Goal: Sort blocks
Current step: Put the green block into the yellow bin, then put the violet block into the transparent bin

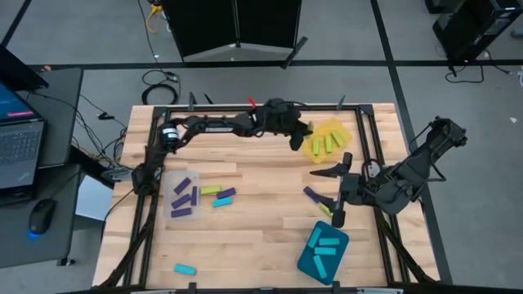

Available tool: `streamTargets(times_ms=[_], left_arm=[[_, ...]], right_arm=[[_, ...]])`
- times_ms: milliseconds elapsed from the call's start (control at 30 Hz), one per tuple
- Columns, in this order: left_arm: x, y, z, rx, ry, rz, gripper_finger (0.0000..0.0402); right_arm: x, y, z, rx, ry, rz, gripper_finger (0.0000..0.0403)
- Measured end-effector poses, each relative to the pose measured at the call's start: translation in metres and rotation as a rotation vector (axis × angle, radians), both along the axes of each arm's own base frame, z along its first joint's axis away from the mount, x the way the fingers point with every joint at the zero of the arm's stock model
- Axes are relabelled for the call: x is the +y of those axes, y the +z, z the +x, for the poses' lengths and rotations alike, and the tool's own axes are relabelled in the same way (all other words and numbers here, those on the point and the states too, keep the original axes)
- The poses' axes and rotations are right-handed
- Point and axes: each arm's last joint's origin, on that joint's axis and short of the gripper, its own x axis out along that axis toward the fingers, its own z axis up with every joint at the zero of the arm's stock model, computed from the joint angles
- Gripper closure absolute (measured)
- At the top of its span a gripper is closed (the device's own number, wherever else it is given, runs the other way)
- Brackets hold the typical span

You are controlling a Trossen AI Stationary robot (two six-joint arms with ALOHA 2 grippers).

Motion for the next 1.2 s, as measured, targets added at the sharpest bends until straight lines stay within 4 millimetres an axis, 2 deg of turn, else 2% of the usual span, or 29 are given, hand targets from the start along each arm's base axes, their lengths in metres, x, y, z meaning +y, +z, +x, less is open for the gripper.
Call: streamTargets(times_ms=[133, 267, 400, 467, 600, 767, 900, 967, 1100, 1200], left_arm=[[0.005, -0.023, 0.01, -0.017, 0.043, -0.043, 0.0301], [0.01, -0.033, 0.02, -0.062, 0.062, -0.089, 0.0301], [0.012, -0.049, 0.027, -0.039, 0.037, -0.125, 0.0261], [0.012, -0.05, 0.029, -0.032, 0.026, -0.13, 0.0232], [0.011, -0.042, 0.028, -0.055, -0.057, -0.138, 0.019], [0.021, -0.025, 0.016, -0.047, -0.095, -0.178, 0.0181], [0.025, 0.009, -0.005, -0.072, -0.088, -0.091, 0.0205], [0.026, 0.031, -0.025, -0.078, -0.083, -0.047, 0.0226], [0.023, 0.079, -0.082, -0.096, -0.035, 0.053, 0.0272], [0.006, 0.105, -0.131, -0.112, 0.016, 0.108, 0.0302]], right_arm=[[0.004, 0.0, 0.005, -0.01, 0.007, -0.02, 0.0137], [0.005, -0.001, 0.007, -0.011, 0.01, -0.034, 0.0139], [0.005, -0.001, 0.007, -0.009, 0.011, -0.041, 0.0142], [0.005, -0.001, 0.007, -0.01, 0.011, -0.041, 0.0143], [0.006, 0.0, 0.007, -0.014, 0.012, -0.04, 0.0144], [0.006, 0.001, 0.007, -0.026, 0.013, -0.036, 0.0143], [0.006, 0.002, 0.007, -0.033, 0.015, -0.037, 0.0143], [0.006, 0.001, 0.008, -0.032, 0.014, -0.035, 0.0145], [0.013, -0.007, 0.017, -0.015, 0.012, -0.044, 0.0148], [0.017, -0.024, 0.039, 0.029, 0.002, -0.068, 0.015]])
